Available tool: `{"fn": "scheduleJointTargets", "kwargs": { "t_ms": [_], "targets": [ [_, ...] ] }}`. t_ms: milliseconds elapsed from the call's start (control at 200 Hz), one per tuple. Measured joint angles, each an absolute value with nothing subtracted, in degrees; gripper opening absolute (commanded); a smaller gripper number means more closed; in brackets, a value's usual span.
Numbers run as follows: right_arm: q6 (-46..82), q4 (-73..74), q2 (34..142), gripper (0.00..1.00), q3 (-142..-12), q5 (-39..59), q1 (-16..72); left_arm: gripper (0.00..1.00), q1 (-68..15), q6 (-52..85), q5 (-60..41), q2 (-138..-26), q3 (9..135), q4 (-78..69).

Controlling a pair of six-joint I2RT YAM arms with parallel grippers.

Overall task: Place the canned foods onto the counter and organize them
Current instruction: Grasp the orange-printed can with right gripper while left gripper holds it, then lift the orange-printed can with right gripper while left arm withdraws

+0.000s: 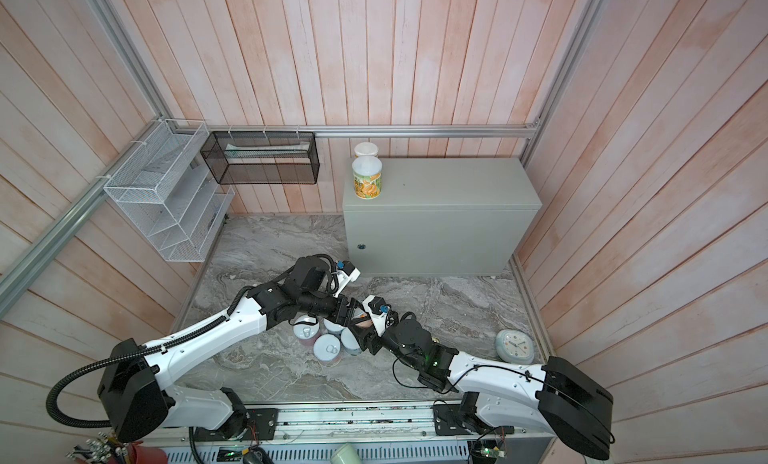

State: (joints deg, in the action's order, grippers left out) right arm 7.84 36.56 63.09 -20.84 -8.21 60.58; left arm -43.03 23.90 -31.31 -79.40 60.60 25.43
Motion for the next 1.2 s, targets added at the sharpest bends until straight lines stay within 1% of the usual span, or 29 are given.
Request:
{"fn": "scheduleJointTargets", "kwargs": {
  "t_ms": [75,140,190,275,315,385,405,420,880,980,1200],
  "targets": [
    [7.94,37.19,63.09,0.59,-20.53,-8.43,60.62,0.54,-43.05,24.1,-31.31,-79.4,60.47,25.08],
    [8.05,37.56,63.09,0.59,-20.25,-8.64,60.66,0.64,-43.09,24.27,-31.33,-79.4,60.12,24.53],
    [8.21,37.69,63.09,0.59,-20.05,-8.8,60.73,0.7,-43.09,24.36,-31.35,-79.4,59.86,24.18],
    [8.49,37.76,62.72,0.59,-19.62,-9.13,60.88,0.73,-43.09,24.75,-31.46,-79.44,59.4,23.4],
    [8.56,37.74,62.57,0.59,-19.49,-9.26,60.95,0.77,-43.09,24.93,-31.64,-79.44,59.16,23.0],
    [8.78,37.74,62.5,0.59,-19.42,-9.45,60.97,0.87,-43.07,25.1,-31.68,-79.44,58.96,22.57],
    [9.04,37.71,62.46,0.59,-19.42,-9.67,60.99,0.98,-43.05,25.45,-31.7,-79.44,58.96,22.48],
    [9.1,37.71,62.39,0.58,-19.4,-9.87,60.99,1.0,-42.96,25.02,-31.73,-79.44,58.96,22.44],
    [12.27,35.68,61.54,0.59,-18.46,-15.33,60.71,1.0,-41.39,25.78,-30.13,-78.28,57.58,21.41],
    [13.04,34.44,61.36,0.6,-18.48,-16.71,60.69,1.0,-41.12,26.24,-27.0,-75.68,56.03,20.97],
    [14.46,31.97,59.7,0.6,-18.5,-18.46,60.69,1.0,-38.87,26.7,-17.89,-66.08,50.09,16.8]
  ]
}}
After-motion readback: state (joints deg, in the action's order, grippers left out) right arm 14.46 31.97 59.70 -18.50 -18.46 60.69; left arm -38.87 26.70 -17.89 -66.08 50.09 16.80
